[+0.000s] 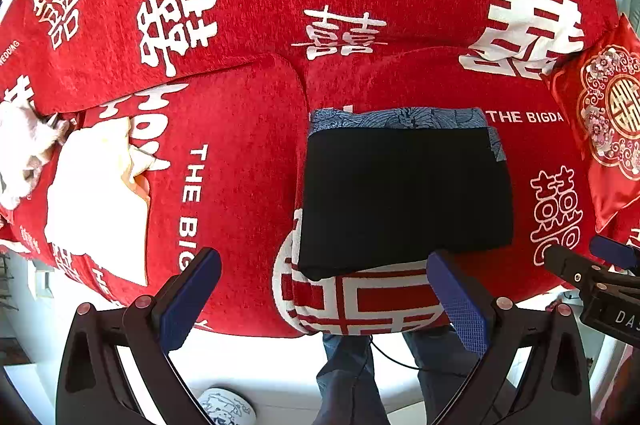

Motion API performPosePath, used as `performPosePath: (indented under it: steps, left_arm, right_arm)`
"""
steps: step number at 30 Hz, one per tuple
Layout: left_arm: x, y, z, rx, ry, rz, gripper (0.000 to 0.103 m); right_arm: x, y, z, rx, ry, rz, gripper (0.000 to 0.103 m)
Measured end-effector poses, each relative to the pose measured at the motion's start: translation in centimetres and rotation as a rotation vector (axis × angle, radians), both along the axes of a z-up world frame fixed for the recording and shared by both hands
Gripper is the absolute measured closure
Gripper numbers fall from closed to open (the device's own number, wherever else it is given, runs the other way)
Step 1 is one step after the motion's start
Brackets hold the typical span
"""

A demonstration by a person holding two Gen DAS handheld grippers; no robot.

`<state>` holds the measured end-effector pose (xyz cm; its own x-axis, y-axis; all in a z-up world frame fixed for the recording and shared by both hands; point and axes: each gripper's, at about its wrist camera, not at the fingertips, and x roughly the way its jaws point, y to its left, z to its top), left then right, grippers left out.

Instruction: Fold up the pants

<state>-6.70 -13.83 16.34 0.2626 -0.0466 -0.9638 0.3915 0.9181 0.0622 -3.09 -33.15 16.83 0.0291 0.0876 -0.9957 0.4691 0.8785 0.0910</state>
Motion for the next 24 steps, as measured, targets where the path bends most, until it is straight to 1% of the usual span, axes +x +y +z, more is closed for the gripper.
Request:
performPosePath:
  steps: [24]
  left_arm:
    - [-0.10, -0.06, -0.03, -0.004, 0.001, -0.004, 0.000]
  right_arm:
    - [0.36, 0.12, 0.52, -0.011, -0.018, 0.021, 0.017]
